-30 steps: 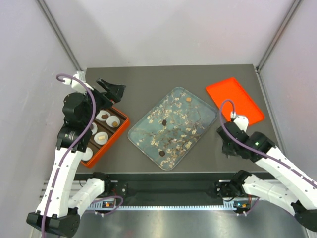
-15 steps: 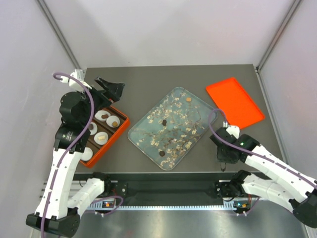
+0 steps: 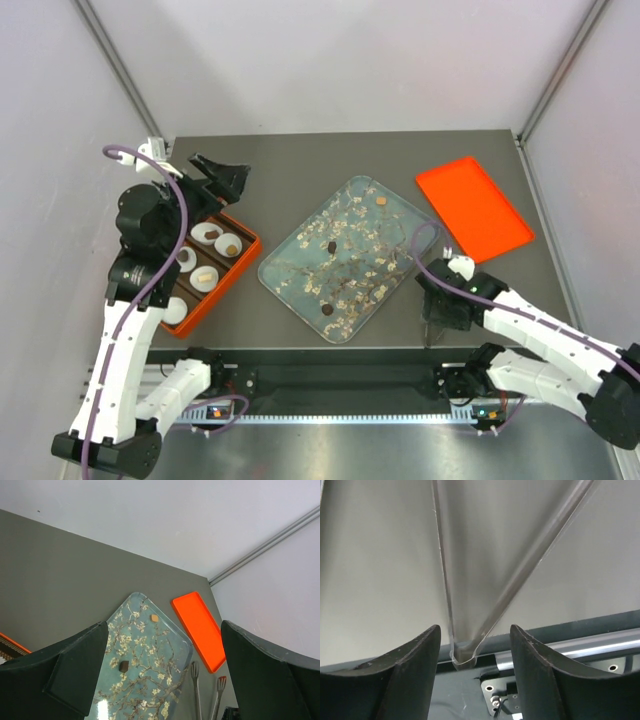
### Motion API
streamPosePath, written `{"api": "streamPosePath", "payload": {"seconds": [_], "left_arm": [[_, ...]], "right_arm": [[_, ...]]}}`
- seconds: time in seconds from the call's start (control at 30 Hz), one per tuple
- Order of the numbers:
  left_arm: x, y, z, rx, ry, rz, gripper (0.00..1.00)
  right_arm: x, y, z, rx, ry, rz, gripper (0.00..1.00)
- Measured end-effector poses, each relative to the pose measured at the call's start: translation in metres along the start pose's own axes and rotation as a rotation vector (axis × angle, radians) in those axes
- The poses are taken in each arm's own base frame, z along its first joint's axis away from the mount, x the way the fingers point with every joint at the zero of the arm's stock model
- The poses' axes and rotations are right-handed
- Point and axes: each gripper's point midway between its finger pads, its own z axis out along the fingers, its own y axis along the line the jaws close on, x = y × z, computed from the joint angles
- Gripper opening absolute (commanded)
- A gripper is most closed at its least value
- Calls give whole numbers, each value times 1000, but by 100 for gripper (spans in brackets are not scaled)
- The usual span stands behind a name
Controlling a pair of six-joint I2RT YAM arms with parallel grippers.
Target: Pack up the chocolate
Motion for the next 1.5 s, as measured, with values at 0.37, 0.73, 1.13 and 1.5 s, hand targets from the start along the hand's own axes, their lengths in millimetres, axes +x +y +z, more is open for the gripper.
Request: {"api": "streamPosePath", "payload": {"seconds": [0.37,0.73,1.13,1.5], "left_arm": [[-14,-12,-7,25,-35,7,99],[-9,-15,-8,47,-14,7,99],[1,-8,-9,28,23,33,99],[8,-7,-9,35,48,31,99]], "right_arm": [[-9,1,2,90,2,75,89],[-56,15,-15,166,-111,392,100],[-43,-26,14,252,-62,557,100],[-31,-14,37,168,-29,501,100]]}}
